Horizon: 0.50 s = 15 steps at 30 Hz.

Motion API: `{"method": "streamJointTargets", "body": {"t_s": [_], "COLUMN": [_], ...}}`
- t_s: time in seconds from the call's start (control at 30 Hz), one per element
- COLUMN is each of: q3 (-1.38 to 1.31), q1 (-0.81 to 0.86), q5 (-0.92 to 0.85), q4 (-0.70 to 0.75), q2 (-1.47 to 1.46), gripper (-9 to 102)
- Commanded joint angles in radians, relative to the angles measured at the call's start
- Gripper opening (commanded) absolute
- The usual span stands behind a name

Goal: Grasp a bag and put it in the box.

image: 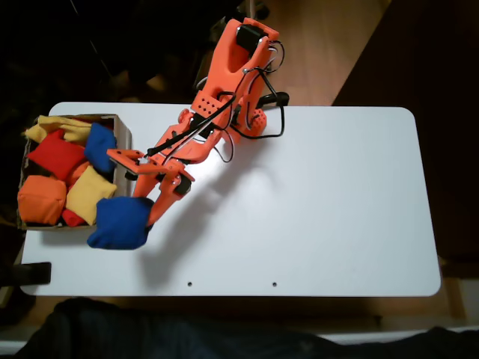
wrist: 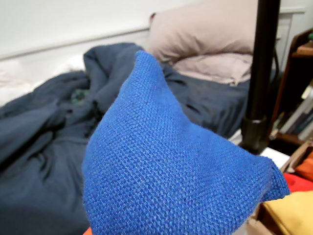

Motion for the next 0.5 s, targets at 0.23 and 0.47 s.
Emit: {"method": "streamJointTargets", "body": {"t_s": [0.23,0.47], "q3": [-0.152,-0.230], "q1": [0.029,0.035], "q5": [0.002,0.014], "q4": [0.258,0.396], "q2": [0.114,0.115], "gripper": [1,1]}}
